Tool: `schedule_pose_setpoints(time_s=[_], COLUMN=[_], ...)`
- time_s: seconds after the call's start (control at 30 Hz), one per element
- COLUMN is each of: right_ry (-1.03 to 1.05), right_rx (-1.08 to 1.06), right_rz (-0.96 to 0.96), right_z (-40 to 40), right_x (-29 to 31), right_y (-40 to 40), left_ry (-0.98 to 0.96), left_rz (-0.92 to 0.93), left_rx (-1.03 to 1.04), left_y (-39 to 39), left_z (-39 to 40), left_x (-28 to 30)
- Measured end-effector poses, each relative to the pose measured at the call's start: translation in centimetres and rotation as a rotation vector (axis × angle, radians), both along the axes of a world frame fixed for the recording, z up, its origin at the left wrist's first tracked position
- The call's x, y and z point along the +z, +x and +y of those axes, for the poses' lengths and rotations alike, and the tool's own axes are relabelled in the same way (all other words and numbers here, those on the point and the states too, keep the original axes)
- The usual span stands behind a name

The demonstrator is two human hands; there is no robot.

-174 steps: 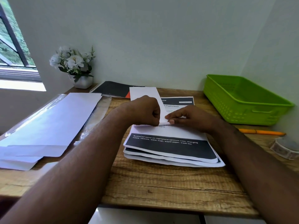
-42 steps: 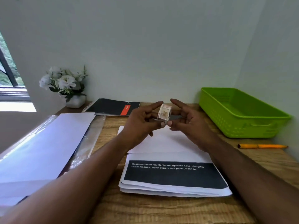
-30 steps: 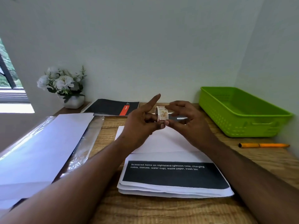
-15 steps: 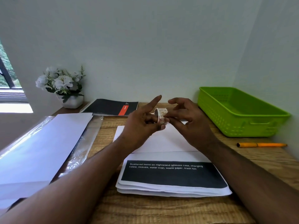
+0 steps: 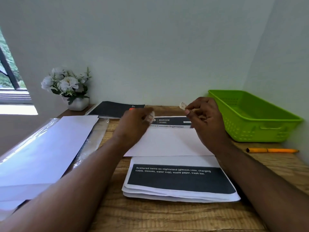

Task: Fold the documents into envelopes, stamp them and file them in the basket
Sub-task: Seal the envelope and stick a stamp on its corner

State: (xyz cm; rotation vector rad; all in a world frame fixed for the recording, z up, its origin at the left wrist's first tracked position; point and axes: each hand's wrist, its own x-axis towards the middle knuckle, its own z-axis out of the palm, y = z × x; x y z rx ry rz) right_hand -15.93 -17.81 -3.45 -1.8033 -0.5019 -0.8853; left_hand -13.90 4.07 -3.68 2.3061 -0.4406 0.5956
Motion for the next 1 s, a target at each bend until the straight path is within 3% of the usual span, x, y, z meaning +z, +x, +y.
schedule_pose_setpoints(time_s=[0.13, 0.23, 0.4, 0.6, 0.7, 0.77, 0.83, 0.9, 1.0], right_ry=[0.144, 0.146, 0.137, 0.218, 0.246, 0.276, 0.32, 0.33, 0.29], right_rx=[0.139, 0.119, 0.094, 0.171, 0.204, 0.223, 0.24, 0.224, 0.184], right_rz=[0.172, 0.208, 0.246, 0.29, 0.326, 0.352, 0.392, 0.425, 0.456], right_z=[0.2, 0.1, -0.3, -0.2, -0.3, -0.3, -0.3, -0.3, -0.4], right_x=[-0.4, -0.5, -0.3, -0.5, -0.6, -0.5, -0.4, -0.5, -0.3], right_y=[0.2, 0.3, 0.2, 0.1, 0.2, 0.2, 0.2, 0.3, 0.3], left_ry=[0.209, 0.279, 0.184, 0.226, 0.198, 0.2, 0.239, 0.322, 0.502], left_rz=[0.082, 0.089, 0.13, 0.21, 0.146, 0.035, -0.026, 0.055, 0.255], left_rx=[0.302, 0.425, 0.377, 0.362, 0.392, 0.319, 0.118, -0.079, -0.12], left_y=[1.3, 1.7, 3.0, 3.3, 3.0, 2.0, 0.8, -0.4, -0.6], left_z=[2.8, 4.3, 5.1, 5.1, 4.8, 3.4, 1.2, -0.8, -1.8], left_x=[-0.1, -0.4, -1.5, -1.7, -1.1, -0.7, -0.6, -0.9, -1.4])
